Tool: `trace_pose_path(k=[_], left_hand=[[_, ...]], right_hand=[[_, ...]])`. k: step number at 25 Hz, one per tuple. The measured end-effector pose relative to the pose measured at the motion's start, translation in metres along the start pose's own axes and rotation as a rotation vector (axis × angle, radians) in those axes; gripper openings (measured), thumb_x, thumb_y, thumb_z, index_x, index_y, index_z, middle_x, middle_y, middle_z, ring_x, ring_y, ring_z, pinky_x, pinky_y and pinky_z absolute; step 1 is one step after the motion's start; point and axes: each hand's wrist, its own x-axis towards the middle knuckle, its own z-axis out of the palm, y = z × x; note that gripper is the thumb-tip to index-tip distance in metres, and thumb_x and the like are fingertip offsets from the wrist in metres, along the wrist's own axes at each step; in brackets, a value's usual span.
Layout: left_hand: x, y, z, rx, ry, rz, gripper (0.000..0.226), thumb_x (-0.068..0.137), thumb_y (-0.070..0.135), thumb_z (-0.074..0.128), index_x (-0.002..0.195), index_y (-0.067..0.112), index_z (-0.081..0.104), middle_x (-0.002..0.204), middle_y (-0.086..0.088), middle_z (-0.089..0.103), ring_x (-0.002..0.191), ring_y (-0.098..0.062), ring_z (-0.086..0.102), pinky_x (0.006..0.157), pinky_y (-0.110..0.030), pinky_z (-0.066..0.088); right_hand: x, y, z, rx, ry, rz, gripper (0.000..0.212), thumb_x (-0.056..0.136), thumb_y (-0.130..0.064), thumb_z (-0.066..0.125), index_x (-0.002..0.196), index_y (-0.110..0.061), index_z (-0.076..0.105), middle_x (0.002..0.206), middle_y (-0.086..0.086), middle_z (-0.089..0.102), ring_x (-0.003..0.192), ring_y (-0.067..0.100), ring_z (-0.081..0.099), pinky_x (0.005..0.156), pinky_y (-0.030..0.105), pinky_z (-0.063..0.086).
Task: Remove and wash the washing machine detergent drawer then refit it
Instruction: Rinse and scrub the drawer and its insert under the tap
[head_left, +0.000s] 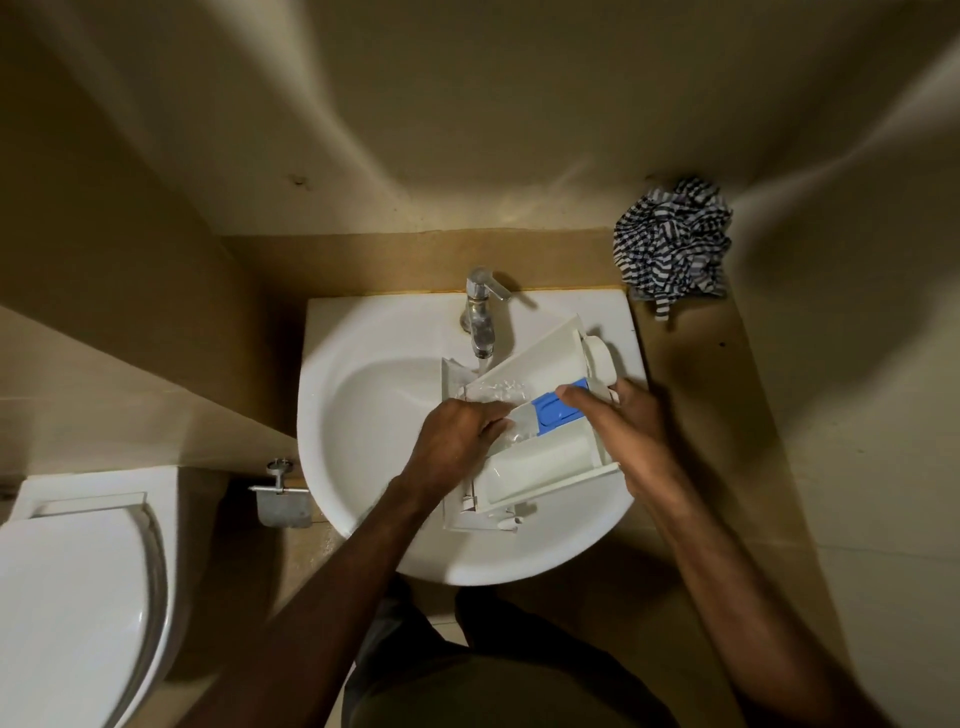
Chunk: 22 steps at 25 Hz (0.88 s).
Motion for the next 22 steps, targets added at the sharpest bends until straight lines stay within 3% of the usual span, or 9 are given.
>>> trace_pose_path(k=[3, 5, 7, 9, 12, 15, 17, 19, 22], left_hand=[[-0.013, -0.005, 0.005, 0.066, 0.060, 0.109, 0.031, 0.102, 0.022, 0.062, 0.132, 0.024, 0.069, 0.128, -0.002, 0.074, 0.121, -0.028, 0.066, 0.094, -0.036, 0.047], [-0.019, -0.012, 0.008, 0.151, 0.064, 0.207, 0.038, 0.104, 0.018, 0.058, 0.141, 0.019, 0.063, 0.151, -0.001, 0.060, 0.147, -0.025, 0.046, 0.120, -0.045, 0.035], [-0.022, -0.017, 0.010, 0.232, 0.055, 0.237, 0.038, 0.108, 0.026, 0.052, 0.144, 0.019, 0.061, 0.158, 0.002, 0.052, 0.154, -0.025, 0.036, 0.126, -0.058, 0.023], [-0.019, -0.020, 0.006, 0.235, 0.036, 0.219, 0.039, 0.111, 0.035, 0.045, 0.143, 0.023, 0.063, 0.157, 0.006, 0.053, 0.154, -0.022, 0.038, 0.126, -0.063, 0.017], [-0.020, -0.030, -0.002, 0.195, 0.098, 0.205, 0.037, 0.110, 0.031, 0.049, 0.142, 0.021, 0.064, 0.158, 0.001, 0.052, 0.153, -0.024, 0.038, 0.124, -0.060, 0.025], [-0.019, -0.033, -0.005, 0.034, 0.170, -0.022, 0.047, 0.105, 0.033, 0.061, 0.149, 0.018, 0.055, 0.162, -0.005, 0.046, 0.150, -0.025, 0.041, 0.121, -0.046, 0.033], [-0.010, -0.020, -0.002, -0.297, 0.092, -0.282, 0.055, 0.106, 0.035, 0.060, 0.156, 0.020, 0.044, 0.146, -0.002, 0.062, 0.129, -0.021, 0.060, 0.106, -0.038, 0.048], [0.006, -0.011, 0.002, -0.485, 0.068, -0.467, 0.046, 0.108, 0.034, 0.054, 0.151, 0.018, 0.048, 0.123, -0.006, 0.073, 0.109, -0.029, 0.070, 0.093, -0.039, 0.055], [0.033, -0.009, 0.003, -0.386, 0.096, -0.559, 0.035, 0.111, 0.032, 0.045, 0.127, 0.005, 0.062, 0.108, -0.020, 0.074, 0.105, -0.044, 0.066, 0.087, -0.045, 0.050]], right_hand=[[-0.013, -0.002, 0.009, -0.108, 0.073, -0.047, 0.061, 0.060, -0.063, 0.079, 0.103, -0.020, 0.074, 0.094, -0.007, 0.080, 0.092, 0.019, 0.076, 0.088, 0.049, 0.061], [-0.017, -0.004, 0.007, -0.143, 0.121, -0.053, 0.064, 0.057, -0.066, 0.077, 0.101, -0.021, 0.074, 0.092, -0.008, 0.079, 0.089, 0.017, 0.075, 0.086, 0.048, 0.062], [-0.020, -0.004, 0.000, -0.115, 0.129, -0.058, 0.064, 0.056, -0.065, 0.078, 0.102, -0.019, 0.075, 0.091, -0.007, 0.079, 0.088, 0.017, 0.076, 0.086, 0.049, 0.062], [-0.021, -0.003, -0.005, -0.082, 0.143, -0.046, 0.057, 0.061, -0.057, 0.082, 0.103, -0.019, 0.076, 0.092, -0.005, 0.080, 0.089, 0.019, 0.076, 0.086, 0.050, 0.062], [-0.025, -0.001, -0.010, -0.073, 0.181, -0.049, 0.041, 0.075, -0.039, 0.088, 0.109, -0.021, 0.075, 0.096, -0.005, 0.079, 0.090, 0.019, 0.076, 0.085, 0.051, 0.063], [-0.030, -0.001, -0.010, -0.112, 0.262, -0.080, 0.042, 0.077, -0.038, 0.089, 0.114, -0.022, 0.074, 0.097, -0.008, 0.078, 0.090, 0.016, 0.076, 0.082, 0.047, 0.064], [-0.034, -0.005, -0.006, -0.138, 0.304, -0.124, 0.045, 0.076, -0.041, 0.088, 0.114, -0.022, 0.074, 0.096, -0.011, 0.078, 0.090, 0.015, 0.075, 0.079, 0.040, 0.063], [-0.038, -0.010, 0.000, -0.177, 0.317, -0.183, 0.050, 0.074, -0.046, 0.086, 0.117, -0.024, 0.074, 0.096, -0.014, 0.077, 0.091, 0.010, 0.074, 0.078, 0.031, 0.061], [-0.042, -0.014, 0.006, -0.255, 0.319, -0.215, 0.050, 0.074, -0.046, 0.086, 0.117, -0.025, 0.072, 0.098, -0.014, 0.077, 0.091, 0.011, 0.073, 0.081, 0.033, 0.062]])
